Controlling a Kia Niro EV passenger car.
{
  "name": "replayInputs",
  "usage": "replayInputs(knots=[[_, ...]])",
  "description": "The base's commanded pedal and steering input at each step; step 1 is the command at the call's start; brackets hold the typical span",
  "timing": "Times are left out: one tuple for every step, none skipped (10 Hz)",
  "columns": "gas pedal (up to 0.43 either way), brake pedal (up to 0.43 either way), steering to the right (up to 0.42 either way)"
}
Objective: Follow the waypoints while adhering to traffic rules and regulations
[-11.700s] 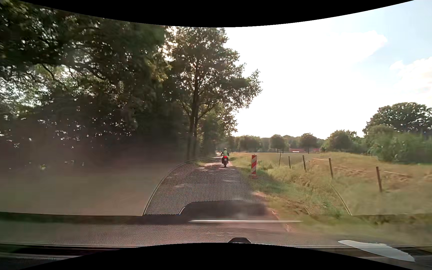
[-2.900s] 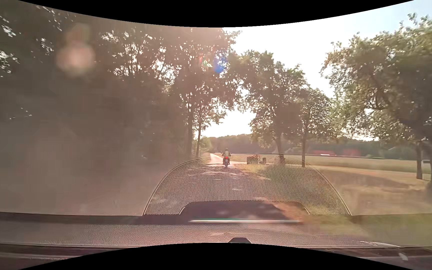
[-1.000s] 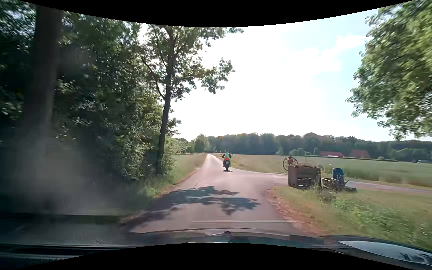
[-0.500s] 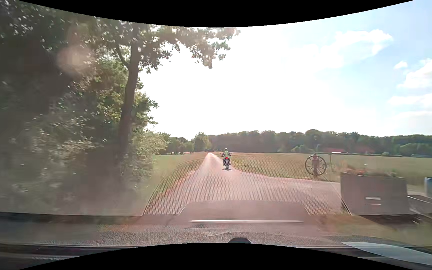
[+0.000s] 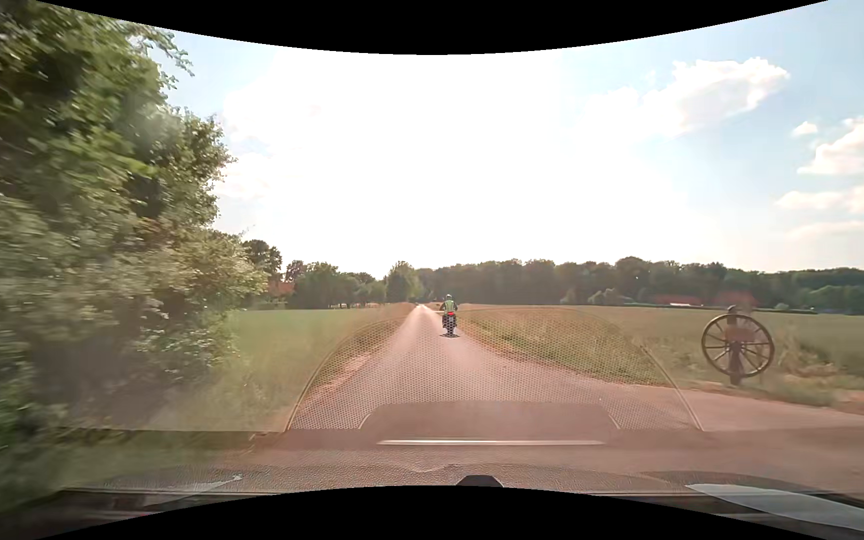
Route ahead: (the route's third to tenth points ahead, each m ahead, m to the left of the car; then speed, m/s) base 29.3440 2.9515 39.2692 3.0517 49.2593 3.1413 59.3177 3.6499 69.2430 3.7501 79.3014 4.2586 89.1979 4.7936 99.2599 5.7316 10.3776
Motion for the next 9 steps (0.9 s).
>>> replayInputs(knots=[[0.169, 0.000, -0.006], [0.177, 0.000, -0.008], [0.197, 0.000, -0.010], [0.220, 0.000, -0.011], [0.228, 0.000, -0.012], [0.228, 0.000, -0.013], [0.240, 0.000, -0.013], [0.248, 0.000, -0.013], [0.248, 0.000, -0.012]])
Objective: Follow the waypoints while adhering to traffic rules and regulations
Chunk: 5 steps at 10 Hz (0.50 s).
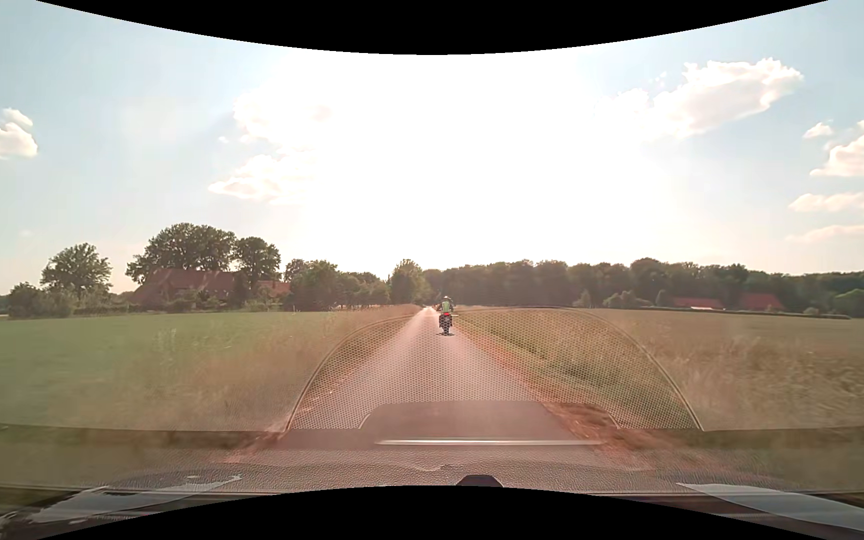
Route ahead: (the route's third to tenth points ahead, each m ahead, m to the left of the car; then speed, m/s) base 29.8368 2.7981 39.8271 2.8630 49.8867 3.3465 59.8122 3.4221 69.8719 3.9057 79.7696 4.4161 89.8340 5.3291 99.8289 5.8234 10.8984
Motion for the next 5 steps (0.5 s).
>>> replayInputs(knots=[[0.248, 0.000, -0.012], [0.248, 0.000, -0.012], [0.248, 0.000, -0.011], [0.248, 0.000, -0.009], [0.248, 0.000, -0.009]])
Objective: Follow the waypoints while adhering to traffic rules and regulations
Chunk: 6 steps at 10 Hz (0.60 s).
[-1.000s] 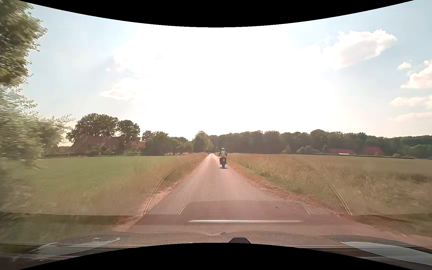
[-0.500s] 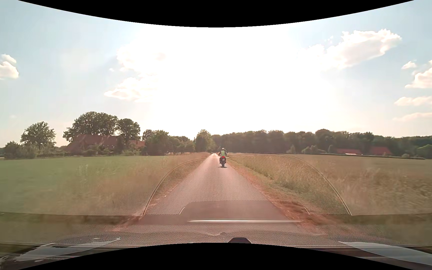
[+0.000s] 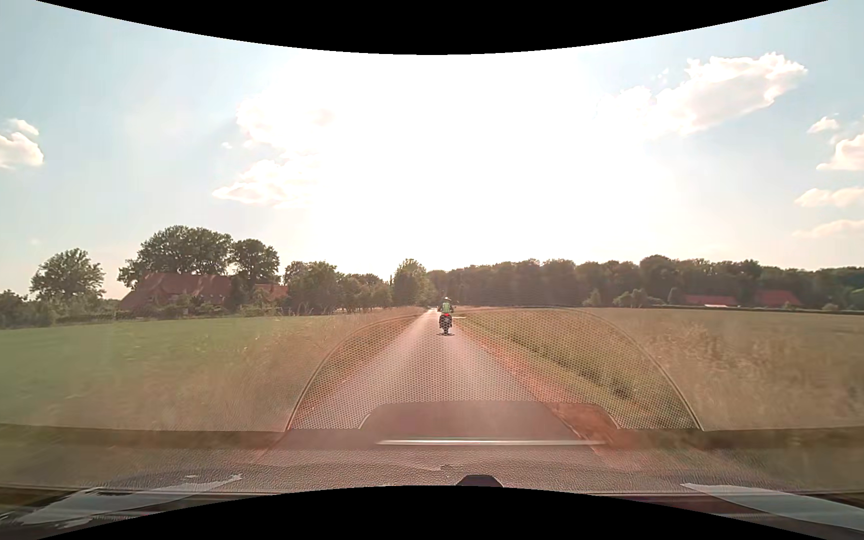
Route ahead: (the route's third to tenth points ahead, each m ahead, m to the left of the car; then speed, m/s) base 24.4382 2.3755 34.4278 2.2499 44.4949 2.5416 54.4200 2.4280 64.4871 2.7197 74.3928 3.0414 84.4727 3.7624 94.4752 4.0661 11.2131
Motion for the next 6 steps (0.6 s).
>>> replayInputs(knots=[[0.248, 0.000, -0.005], [0.240, 0.000, -0.003], [0.228, 0.000, -0.002], [0.220, 0.000, -0.001], [0.220, 0.000, -0.001], [0.220, 0.000, -0.001]])
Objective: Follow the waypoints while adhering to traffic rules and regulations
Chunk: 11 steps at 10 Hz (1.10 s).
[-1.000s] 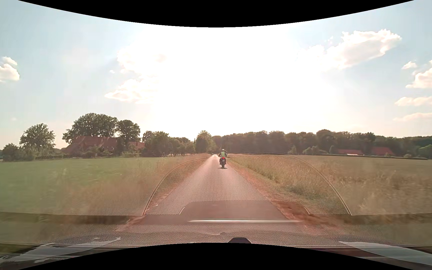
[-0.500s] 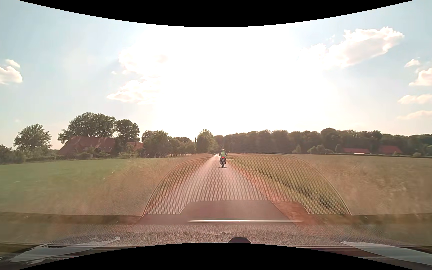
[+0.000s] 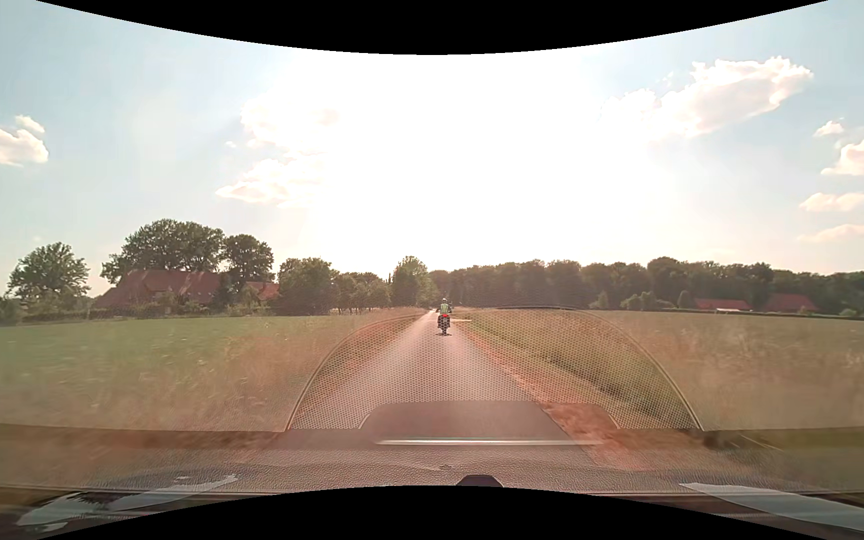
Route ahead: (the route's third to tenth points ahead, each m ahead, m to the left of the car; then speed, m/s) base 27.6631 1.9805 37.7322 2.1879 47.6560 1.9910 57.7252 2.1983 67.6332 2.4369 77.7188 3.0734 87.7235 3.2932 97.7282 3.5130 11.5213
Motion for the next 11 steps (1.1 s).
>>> replayInputs(knots=[[0.220, 0.000, -0.001], [0.220, 0.000, -0.001], [0.220, 0.000, 0.000], [0.220, 0.000, 0.000], [0.220, 0.000, 0.000], [0.220, 0.000, 0.000], [0.220, 0.000, 0.000], [0.209, 0.000, 0.000], [0.209, 0.000, -0.003], [0.177, 0.000, -0.007], [0.169, 0.000, -0.009]])
